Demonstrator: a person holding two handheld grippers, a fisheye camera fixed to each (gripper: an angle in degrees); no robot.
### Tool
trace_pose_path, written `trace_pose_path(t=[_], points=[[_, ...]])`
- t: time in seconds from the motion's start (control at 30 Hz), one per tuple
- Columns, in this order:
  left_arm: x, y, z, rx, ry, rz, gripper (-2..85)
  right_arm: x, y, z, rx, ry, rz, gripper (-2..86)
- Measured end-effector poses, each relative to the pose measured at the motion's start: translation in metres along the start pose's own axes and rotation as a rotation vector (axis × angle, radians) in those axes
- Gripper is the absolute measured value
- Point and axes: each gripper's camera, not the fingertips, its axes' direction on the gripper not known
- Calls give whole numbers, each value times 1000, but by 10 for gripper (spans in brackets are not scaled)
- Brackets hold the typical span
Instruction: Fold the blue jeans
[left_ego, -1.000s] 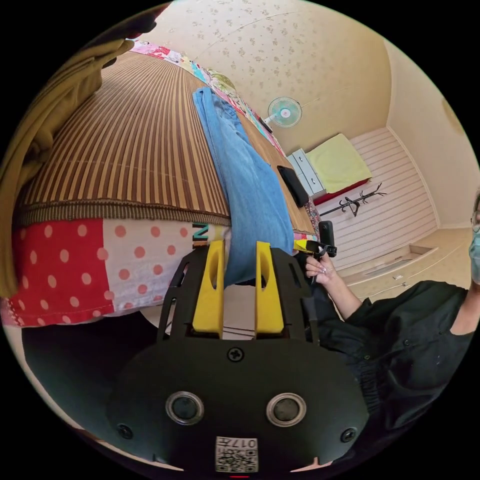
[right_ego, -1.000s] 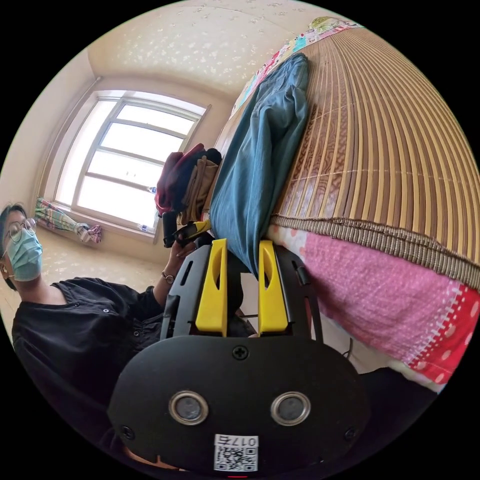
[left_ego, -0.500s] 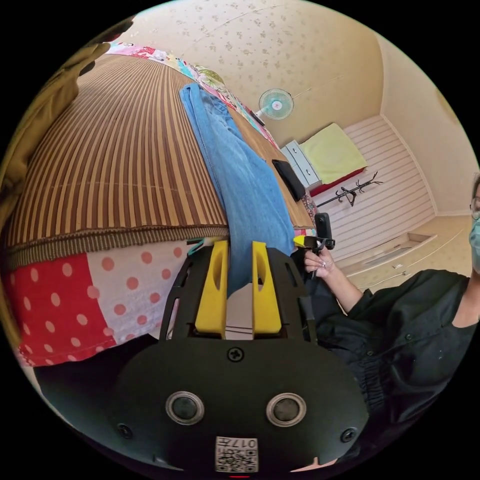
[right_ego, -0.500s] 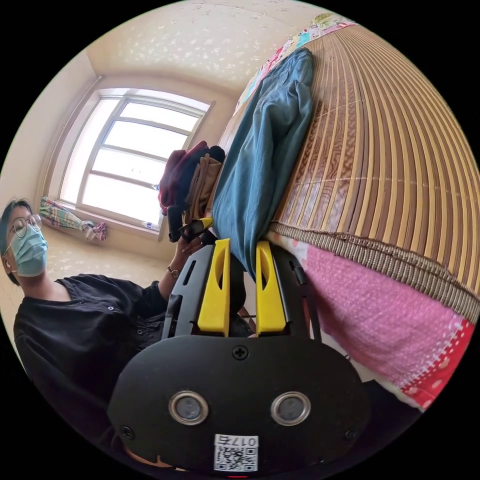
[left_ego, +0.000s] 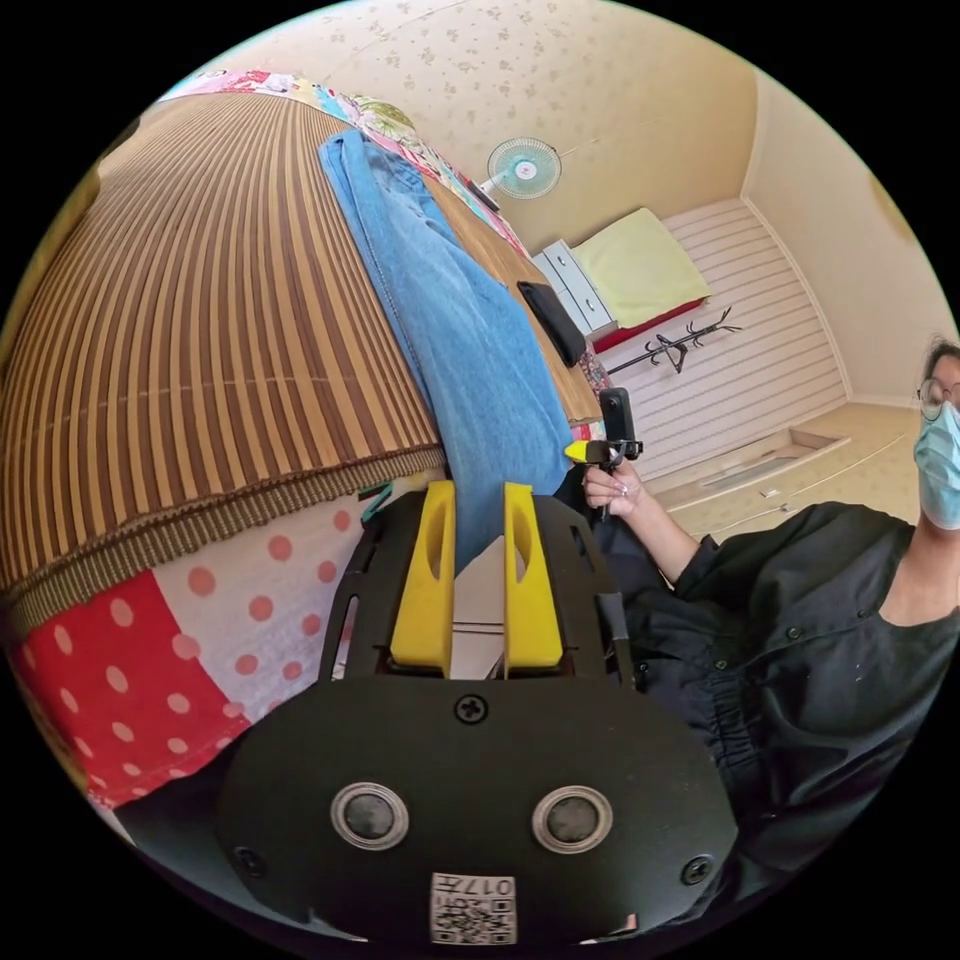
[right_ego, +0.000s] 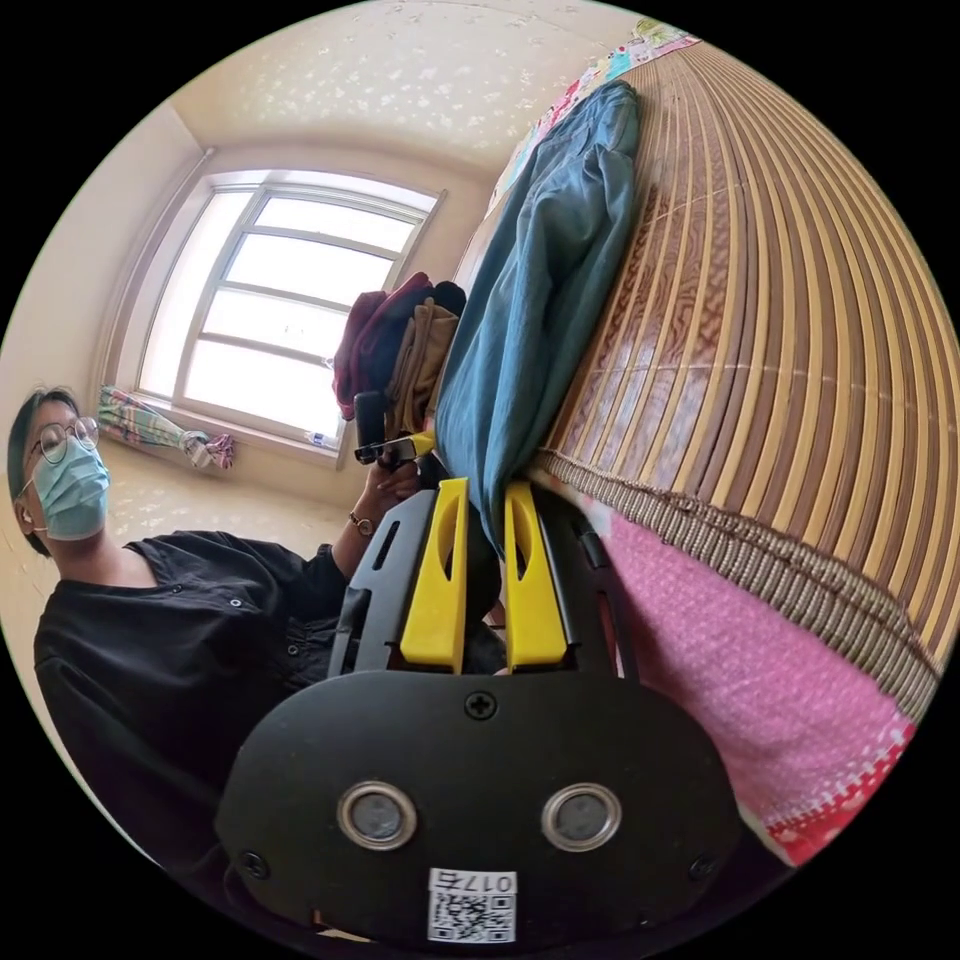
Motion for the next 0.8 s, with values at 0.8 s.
trace_pose_path(t=[0.8], points=[[36,20,-43,-19,38,114,7,-53,28,-51,-33,-16,-126,22]])
